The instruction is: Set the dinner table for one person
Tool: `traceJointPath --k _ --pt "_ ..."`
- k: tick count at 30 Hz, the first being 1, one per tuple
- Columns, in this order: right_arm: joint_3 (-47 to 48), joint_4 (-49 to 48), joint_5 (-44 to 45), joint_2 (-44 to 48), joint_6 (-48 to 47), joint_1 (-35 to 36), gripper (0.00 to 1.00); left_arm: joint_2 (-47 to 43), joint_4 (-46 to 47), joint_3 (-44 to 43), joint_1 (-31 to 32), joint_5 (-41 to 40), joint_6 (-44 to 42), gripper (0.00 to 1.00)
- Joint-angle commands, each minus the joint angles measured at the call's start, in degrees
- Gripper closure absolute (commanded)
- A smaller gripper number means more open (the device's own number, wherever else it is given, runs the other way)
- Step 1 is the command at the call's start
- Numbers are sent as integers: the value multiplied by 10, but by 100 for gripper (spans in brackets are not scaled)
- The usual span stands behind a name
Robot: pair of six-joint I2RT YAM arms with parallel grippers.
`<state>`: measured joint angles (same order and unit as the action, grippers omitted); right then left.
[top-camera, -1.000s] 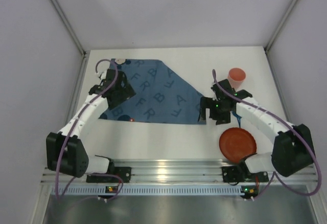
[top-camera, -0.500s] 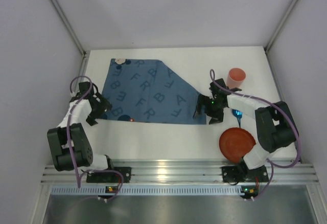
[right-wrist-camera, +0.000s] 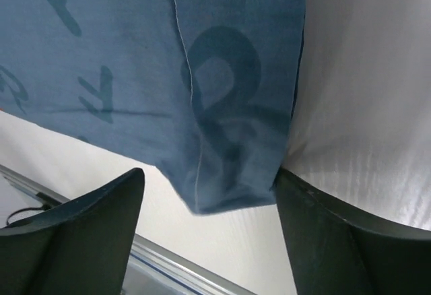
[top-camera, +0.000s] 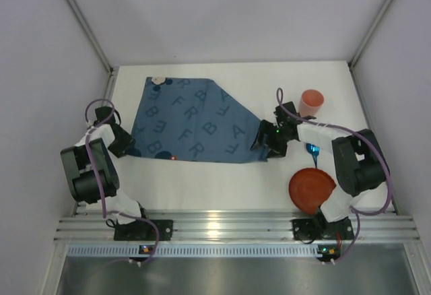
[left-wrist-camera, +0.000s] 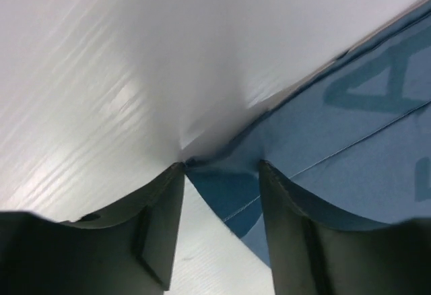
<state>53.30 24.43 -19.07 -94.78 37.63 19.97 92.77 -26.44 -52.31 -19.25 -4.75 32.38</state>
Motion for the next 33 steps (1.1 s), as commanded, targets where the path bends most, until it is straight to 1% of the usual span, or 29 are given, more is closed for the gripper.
traceJointPath --k 1,2,3,5,6,8,9,12,13,14,15,16,17,19,20,21,22,23,24,25,26,27,28,29,30,31,32,33 --pt "-12 -43 -1 -47 9 -3 24 57 53 11 -4 45 -5 48" --pt "-10 -46 -11 -55 10 -3 30 64 57 12 -4 65 -6 61" --pt "-10 -52 -14 -59 10 -3 39 68 60 14 -4 72 -7 65" --pt "-9 -57 -23 -66 10 -3 51 73 67 15 -4 83 -10 82" --pt "-8 -63 -25 -68 10 -3 63 75 68 16 -4 85 -11 100" --pt "-2 -66 -29 -73 8 -3 74 76 67 13 -4 96 -14 100" --pt "2 -67 -33 -75 6 -3 83 73 64 10 -4 102 -15 100" --pt "33 -53 -33 -74 -3 -4 97 42 53 -6 -3 122 -11 100" --pt "44 -48 -33 -73 -7 -4 99 33 47 -13 -3 125 -7 100" --pt "78 -33 -30 -73 -15 -5 99 26 43 -21 -3 128 1 100" --pt "100 -24 -30 -74 -18 -5 100 21 32 -44 -2 134 7 100" --pt "150 -16 -31 -78 -22 -11 100 16 26 -58 1 136 14 100" --pt "181 7 -33 -91 -24 -13 100 18 21 -73 3 141 29 100" --pt "253 34 -34 -114 -25 -26 100 33 9 -127 11 148 49 100" --pt "335 65 -38 -145 -25 -32 100 42 6 -150 17 148 71 100" --pt "383 84 -39 -164 -23 -44 100 50 -4 -202 29 148 82 100" --pt "491 104 -40 -185 -20 -51 100 77 -14 -238 37 149 93 100" --pt "552 149 -51 -231 -18 -59 100 92 -27 -277 46 149 110 100" --pt "622 177 -55 -258 -15 -77 100 109 -41 -372 66 149 116 100" --pt "773 208 -57 -282 -7 -87 100 124 -71 -425 75 150 121 100" --pt "844 243 -69 -320 -5 -93 100 146 -84 -534 86 149 119 100" --pt "901 245 -79 -327 0 -108 100 153 -98 -586 110 144 113 100" --pt "952 240 -85 -324 11 -116 100 159 -110 -636 120 134 104 100" --pt "941 207 -97 -286 16 -122 100 159 -138 -711 128 113 93 100" --pt "910 183 -104 -253 17 -132 100 152 -145 -729 134 106 91 100" --pt "816 160 -105 -215 14 -135 100 139 -150 -731 134 99 91 100" --pt "762 117 -107 -135 5 -135 100 94 -148 -696 134 75 85 100" --pt "711 106 -106 -99 -9 -130 100 61 -137 -658 134 64 80 100"
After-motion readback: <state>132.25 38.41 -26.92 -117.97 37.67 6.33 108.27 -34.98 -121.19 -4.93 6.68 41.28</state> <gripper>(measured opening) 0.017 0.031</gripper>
